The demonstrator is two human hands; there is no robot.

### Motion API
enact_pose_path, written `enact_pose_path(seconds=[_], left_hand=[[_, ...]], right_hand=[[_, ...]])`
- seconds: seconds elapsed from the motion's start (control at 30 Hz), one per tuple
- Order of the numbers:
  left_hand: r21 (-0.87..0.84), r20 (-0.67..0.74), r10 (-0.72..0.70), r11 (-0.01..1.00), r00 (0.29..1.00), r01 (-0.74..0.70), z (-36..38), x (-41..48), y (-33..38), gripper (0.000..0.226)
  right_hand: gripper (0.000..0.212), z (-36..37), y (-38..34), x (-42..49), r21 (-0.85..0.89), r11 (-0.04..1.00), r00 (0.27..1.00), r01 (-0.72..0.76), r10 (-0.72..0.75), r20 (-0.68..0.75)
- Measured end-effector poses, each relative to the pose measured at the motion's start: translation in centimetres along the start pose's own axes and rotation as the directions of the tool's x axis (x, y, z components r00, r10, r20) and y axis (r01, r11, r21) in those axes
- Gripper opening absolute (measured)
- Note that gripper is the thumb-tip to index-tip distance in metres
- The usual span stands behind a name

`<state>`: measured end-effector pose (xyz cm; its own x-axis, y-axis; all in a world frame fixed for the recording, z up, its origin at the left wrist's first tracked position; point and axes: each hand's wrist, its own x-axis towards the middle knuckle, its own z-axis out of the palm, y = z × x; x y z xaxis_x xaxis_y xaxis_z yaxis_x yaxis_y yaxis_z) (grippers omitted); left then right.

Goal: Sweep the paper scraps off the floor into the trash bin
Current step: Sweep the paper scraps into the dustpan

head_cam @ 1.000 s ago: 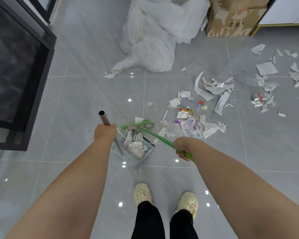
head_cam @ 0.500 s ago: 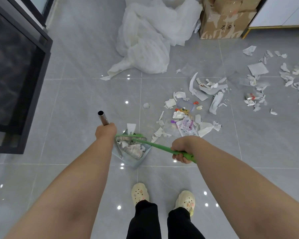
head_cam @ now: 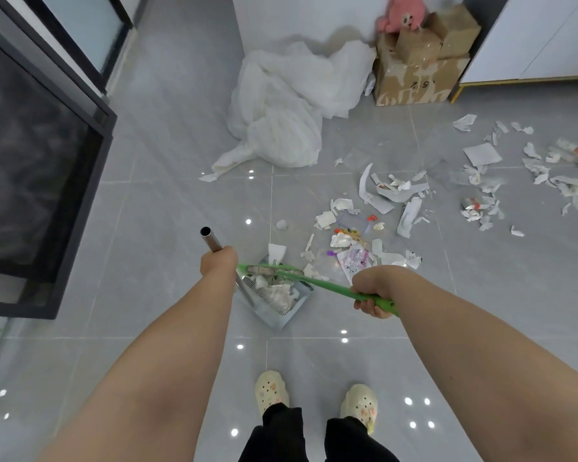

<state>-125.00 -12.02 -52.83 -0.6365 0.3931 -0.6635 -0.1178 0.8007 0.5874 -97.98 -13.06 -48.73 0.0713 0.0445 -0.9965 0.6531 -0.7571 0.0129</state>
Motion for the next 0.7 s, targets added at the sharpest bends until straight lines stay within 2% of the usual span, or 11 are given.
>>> enact_pose_path(seconds=[0.23, 0.5, 0.6, 0.7], left_hand=[[-0.123, 0.025, 0.109, 0.987, 0.994, -0.105, -0.1, -5.5, 4.7, 0.038], [-0.214, 0.033, 0.271, 0.942, 0.962, -0.258, -1.0, -11.5, 10.9, 0.054], [-0.222, 0.023, 0.309, 0.929, 0.951, -0.297, -0.7, -13.7, 13.0, 0.049], [-0.213, 0.015, 0.33, 0.923, 0.944, -0.319, 0.0, -16.3, 14.7, 0.044]], right_hand=[[0.022, -3.5, 2.4, -7.0, 0.044, 0.991, 0.985, 0.13, -0.124, -0.121], [0.023, -7.8, 4.4, -14.8, 0.083, 0.96, 0.941, 0.267, -0.241, -0.239], [0.033, -9.2, 5.5, -17.0, 0.127, 0.939, 0.918, 0.321, -0.275, -0.287], [0.033, -10.7, 6.6, -19.5, 0.179, 0.899, 0.881, 0.4, -0.322, -0.347]])
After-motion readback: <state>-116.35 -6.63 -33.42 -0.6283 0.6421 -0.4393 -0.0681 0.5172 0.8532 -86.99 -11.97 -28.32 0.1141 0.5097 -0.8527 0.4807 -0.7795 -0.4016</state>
